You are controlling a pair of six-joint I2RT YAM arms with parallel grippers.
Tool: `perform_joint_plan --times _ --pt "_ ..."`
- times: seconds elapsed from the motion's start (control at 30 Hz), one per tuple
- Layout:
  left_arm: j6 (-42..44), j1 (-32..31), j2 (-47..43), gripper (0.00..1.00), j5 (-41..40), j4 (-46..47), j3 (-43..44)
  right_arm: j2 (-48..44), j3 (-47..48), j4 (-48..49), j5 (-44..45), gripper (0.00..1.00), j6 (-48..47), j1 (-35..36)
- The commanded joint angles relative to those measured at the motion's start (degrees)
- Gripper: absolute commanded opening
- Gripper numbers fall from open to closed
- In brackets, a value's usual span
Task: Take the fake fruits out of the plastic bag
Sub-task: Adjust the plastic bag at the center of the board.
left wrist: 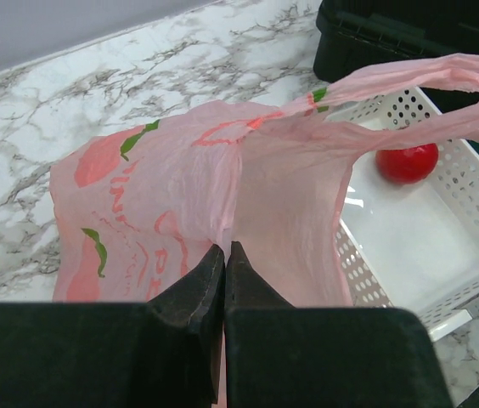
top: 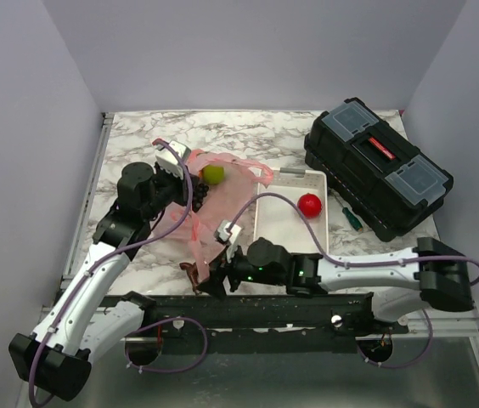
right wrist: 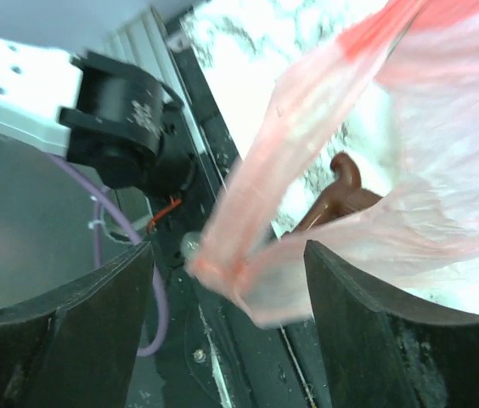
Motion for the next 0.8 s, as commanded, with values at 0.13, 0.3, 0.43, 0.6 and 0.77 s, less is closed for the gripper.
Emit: perform_joint_plan --times 0.13,0.3,0.43,0.6,0.77 --pt "2.4 -1.0 -4.4 0.0 -2.6 4.4 -2.7 -15.7 -4.5 -9.5 12.7 0.78 0.4 0.4" --pt "3.3 -1.1 -4.6 0.0 -2.8 5.1 -2.8 -19.4 -2.5 -10.2 14.5 0.92 -4.1 -0.8" --pt "3.4 -1.2 -4.7 0.0 -2.6 5.1 -3.1 -15.3 2.7 -9.9 4.8 0.98 -5.7 -9.5" --pt "3.5 -1.2 -4.9 0.0 -2.3 5.2 -3.2 -5.8 7.3 -5.5 -1.6 0.98 -11.2 -12.2" --pt "3.4 -1.2 -4.9 0.0 -1.9 5.6 -3.5 4.9 10.4 0.9 -1.0 0.92 -11.7 -12.1"
